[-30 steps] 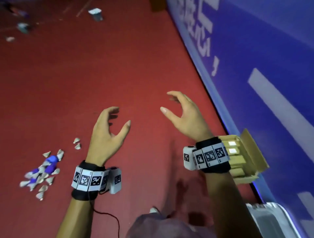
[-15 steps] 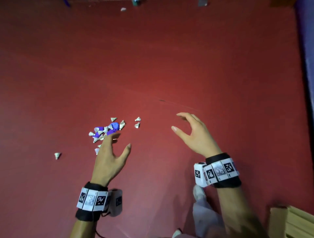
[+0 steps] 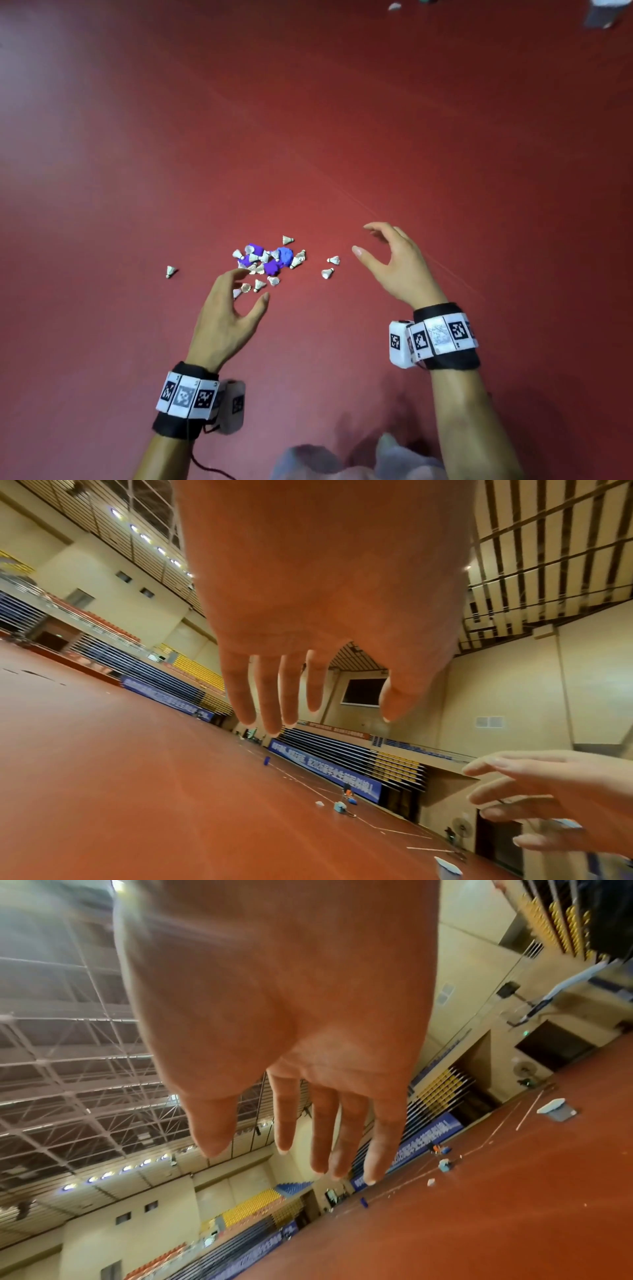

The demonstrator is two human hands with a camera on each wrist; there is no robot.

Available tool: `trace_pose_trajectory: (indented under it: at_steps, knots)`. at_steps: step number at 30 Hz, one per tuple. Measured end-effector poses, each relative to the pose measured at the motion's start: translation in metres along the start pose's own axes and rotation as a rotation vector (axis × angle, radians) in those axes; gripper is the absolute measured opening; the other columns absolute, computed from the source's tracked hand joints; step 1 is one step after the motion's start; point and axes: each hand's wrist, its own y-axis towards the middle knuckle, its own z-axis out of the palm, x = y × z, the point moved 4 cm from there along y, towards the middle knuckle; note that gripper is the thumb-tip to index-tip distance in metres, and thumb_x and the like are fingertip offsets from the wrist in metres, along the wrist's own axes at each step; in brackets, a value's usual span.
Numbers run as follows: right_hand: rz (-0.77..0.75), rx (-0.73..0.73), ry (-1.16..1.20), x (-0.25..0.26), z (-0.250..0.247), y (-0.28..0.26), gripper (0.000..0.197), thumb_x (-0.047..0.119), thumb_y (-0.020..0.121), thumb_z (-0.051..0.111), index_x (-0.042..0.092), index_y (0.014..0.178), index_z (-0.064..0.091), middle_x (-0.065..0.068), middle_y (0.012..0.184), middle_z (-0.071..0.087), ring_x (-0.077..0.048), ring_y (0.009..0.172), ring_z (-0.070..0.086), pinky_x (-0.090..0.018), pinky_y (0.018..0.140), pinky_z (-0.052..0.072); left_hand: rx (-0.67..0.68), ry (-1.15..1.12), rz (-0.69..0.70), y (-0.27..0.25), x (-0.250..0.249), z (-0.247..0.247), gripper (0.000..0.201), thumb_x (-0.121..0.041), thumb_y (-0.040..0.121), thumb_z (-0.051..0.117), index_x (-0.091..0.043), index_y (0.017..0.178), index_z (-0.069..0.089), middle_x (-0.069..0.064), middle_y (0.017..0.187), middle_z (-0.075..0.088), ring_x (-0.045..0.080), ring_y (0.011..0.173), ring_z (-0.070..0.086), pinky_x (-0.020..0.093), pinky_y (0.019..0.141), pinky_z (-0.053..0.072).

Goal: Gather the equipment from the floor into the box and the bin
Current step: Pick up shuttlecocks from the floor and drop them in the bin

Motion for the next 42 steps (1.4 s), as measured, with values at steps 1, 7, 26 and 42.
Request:
trace_pose_trajectory:
  at_steps: [1,7,26,42]
  knots:
    - [0.0,0.021,0.005,-0.005,0.007,0.016,0.041,0.049,0.092,0.07,0.034,0.129,0.058,0.008,0.121,0.059,-0.011,0.12,0.058,-0.041,0.107,0.048,-0.01,0.008,-0.022,0.009,0.003,0.0,0.052,-0.046,0.091,0.073,-0.03,0.135,0.052,-0.018,0.129,0.057,0.002,0.115,0.06,0.038,0.098,0.053]
    - [-0.032,0.17,0.01,-0.016,0.065,0.11,0.041,0.042,0.091,0.074,0.03,0.128,0.061,0.005,0.119,0.061,-0.01,0.118,0.059,-0.037,0.105,0.048,-0.052,0.057,-0.127,0.059,0.037,-0.006,0.05,-0.049,0.091,0.07,-0.032,0.134,0.052,-0.018,0.13,0.056,0.004,0.116,0.059,0.037,0.097,0.053]
    - [0.184,0.071,-0.099,-0.048,0.185,0.39,0.042,0.047,0.09,0.072,0.038,0.128,0.057,0.007,0.123,0.059,-0.013,0.122,0.058,-0.042,0.108,0.047,0.185,0.104,0.06,0.461,0.168,0.007,0.05,-0.045,0.093,0.069,-0.025,0.135,0.054,-0.008,0.13,0.06,0.009,0.117,0.059,0.035,0.093,0.053]
    - [0.381,0.329,-0.467,-0.262,0.265,0.614,0.071,0.06,0.088,0.068,0.028,0.146,0.044,-0.006,0.143,0.051,-0.034,0.132,0.051,-0.055,0.109,0.043,0.542,0.47,0.056,0.813,0.266,0.196,0.054,-0.049,0.091,0.063,-0.017,0.133,0.053,0.009,0.132,0.06,0.032,0.116,0.063,0.047,0.095,0.055]
